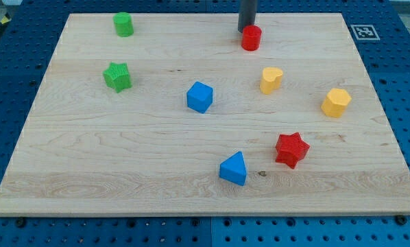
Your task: Move the yellow hexagon to the bottom right of the yellow heart
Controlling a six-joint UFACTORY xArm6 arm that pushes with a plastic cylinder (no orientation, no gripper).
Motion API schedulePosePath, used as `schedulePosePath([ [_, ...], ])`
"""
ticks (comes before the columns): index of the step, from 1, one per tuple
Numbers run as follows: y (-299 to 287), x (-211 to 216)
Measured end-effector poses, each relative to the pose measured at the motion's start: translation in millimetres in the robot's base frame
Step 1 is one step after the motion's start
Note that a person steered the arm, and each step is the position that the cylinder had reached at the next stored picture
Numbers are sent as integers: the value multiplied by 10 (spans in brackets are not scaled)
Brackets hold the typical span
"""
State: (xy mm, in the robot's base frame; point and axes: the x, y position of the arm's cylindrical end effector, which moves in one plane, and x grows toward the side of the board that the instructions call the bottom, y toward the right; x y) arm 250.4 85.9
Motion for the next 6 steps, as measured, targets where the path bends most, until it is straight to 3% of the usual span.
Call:
schedulePosePath([
  [6,398,886],
])
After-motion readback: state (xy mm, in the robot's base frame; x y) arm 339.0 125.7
